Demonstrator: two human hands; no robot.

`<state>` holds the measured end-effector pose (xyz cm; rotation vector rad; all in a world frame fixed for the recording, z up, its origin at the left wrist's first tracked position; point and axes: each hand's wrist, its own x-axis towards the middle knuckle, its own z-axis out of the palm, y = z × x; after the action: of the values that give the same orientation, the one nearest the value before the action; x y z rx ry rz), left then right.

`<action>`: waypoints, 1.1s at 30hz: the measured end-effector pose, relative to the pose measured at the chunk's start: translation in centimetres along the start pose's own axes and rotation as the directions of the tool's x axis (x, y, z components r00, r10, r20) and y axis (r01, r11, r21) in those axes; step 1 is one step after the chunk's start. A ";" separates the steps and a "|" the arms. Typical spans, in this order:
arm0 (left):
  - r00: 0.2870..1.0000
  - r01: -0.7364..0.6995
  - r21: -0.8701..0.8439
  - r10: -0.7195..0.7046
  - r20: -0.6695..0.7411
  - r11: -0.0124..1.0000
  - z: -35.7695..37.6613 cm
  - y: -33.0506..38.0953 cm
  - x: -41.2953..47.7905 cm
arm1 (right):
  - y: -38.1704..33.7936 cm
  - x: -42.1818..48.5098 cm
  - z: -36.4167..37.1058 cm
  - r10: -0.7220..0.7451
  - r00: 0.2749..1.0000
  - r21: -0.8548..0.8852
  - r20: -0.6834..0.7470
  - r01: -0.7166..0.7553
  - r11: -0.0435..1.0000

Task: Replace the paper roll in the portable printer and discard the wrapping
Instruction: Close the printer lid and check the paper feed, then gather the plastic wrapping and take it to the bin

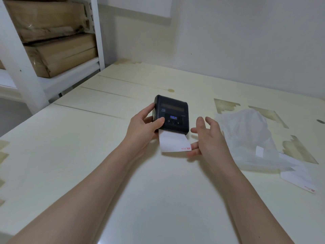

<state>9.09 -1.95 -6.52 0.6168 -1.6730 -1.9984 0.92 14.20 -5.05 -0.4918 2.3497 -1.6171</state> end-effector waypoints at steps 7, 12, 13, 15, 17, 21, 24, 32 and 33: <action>0.993 -0.118 0.315 0.122 0.007 0.942 1.1 -0.4 -0.4 | 0.8 0.2 0.2 -0.053 0.998 -0.137 -0.042 0.047 0.989; 0.984 -0.154 0.397 0.176 -0.020 0.905 1.0 -0.7 -0.4 | 0.8 0.1 0.2 -0.051 0.998 -0.147 -0.026 0.047 0.988; 0.982 -0.159 0.410 0.185 -0.024 0.898 1.0 -0.8 -0.3 | 0.8 0.1 0.2 -0.051 0.998 -0.152 -0.023 0.047 0.987; 0.979 -0.166 0.438 0.199 -0.030 0.883 0.9 -1.0 -0.2 | 0.8 0.1 0.2 -0.052 0.998 -0.160 -0.021 0.048 0.986; 0.978 -0.171 0.455 0.208 -0.031 0.874 0.9 -1.2 0.0 | 0.9 0.1 0.2 -0.058 0.998 -0.169 -0.023 0.054 0.984; 0.977 -0.145 0.532 0.206 -0.057 0.834 1.3 -1.3 -0.1 | 0.7 -0.3 0.0 -0.047 0.999 -0.156 -0.017 0.043 0.987; 0.940 -0.237 0.633 0.339 -0.043 0.737 2.2 -0.9 -0.7 | -0.1 -1.1 -0.6 -0.073 0.995 -0.118 -0.068 0.064 0.991; 0.847 -0.456 0.724 0.502 0.175 0.517 8.0 -0.2 -2.1 | 1.9 -1.5 -9.9 -0.251 0.787 -0.256 -0.564 0.122 0.959; 0.842 -0.476 0.716 0.499 0.203 0.511 9.2 -0.5 -2.3 | 3.0 -1.4 -11.7 -0.219 0.742 -0.286 -0.633 0.038 0.957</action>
<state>5.29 6.71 -5.42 0.3372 -2.3217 -0.8306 -2.72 25.74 -3.67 -0.1197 3.1404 -1.7674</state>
